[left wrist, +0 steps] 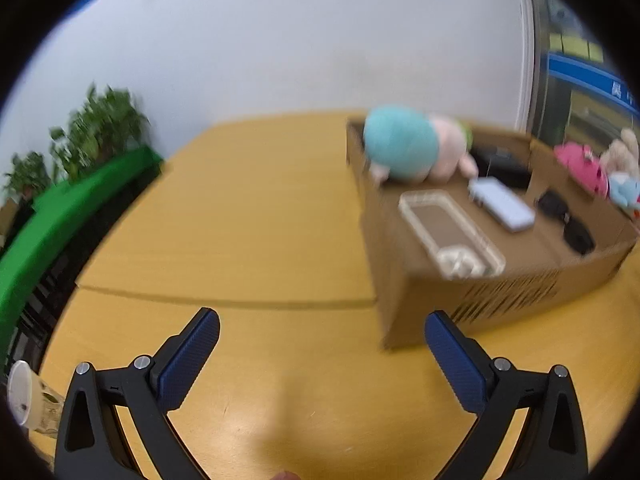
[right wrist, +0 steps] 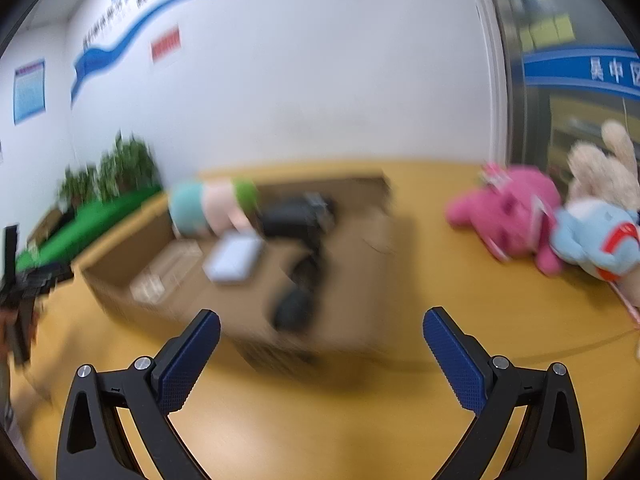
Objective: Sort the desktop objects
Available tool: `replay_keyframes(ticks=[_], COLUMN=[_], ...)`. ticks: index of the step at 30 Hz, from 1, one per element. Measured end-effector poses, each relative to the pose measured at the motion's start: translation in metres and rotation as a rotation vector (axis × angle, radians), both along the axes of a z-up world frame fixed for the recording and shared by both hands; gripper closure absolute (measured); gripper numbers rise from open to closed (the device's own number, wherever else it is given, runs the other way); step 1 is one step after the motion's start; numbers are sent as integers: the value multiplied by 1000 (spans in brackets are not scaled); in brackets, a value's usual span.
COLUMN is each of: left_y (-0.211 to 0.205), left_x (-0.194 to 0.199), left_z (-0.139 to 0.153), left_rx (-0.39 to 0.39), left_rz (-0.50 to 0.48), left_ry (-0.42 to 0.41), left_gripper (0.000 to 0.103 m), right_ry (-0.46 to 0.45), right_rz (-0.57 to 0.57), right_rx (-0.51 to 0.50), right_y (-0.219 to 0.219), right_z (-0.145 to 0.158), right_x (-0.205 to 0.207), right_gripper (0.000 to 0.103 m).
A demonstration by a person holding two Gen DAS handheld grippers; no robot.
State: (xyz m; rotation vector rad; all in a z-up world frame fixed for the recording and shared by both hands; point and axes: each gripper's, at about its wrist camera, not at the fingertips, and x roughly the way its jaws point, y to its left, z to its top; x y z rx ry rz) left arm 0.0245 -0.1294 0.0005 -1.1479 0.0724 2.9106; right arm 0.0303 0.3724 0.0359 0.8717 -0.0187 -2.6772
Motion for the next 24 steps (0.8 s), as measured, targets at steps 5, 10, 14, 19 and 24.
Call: replay_keyframes(ticks=[5,10,14,19,24], left_y=[-24,-43,-52,-61,-64], left_x=[-22,-38,-44,-39,-49], left_z=[-48,-56,-55,-60,-58], left_rx=[30,30,29,36,42], left_rz=[-72,-24,-42,-14,47], left_ry=[-159,-190,-186,-178,-181], left_gripper=[1,0,0,0,0], right_ry=[-248,-315,-301,-304,-306], right_rz=[-50,-137,-132,-205,-228], right_rx=[113,139,177,157,155], right_y=[89,130,124,135,140], right_z=[-53,-81,-85,-90,-92], right_x=[-9,-17,-31,-53,-72], right_gripper=[0,0,0,0,0])
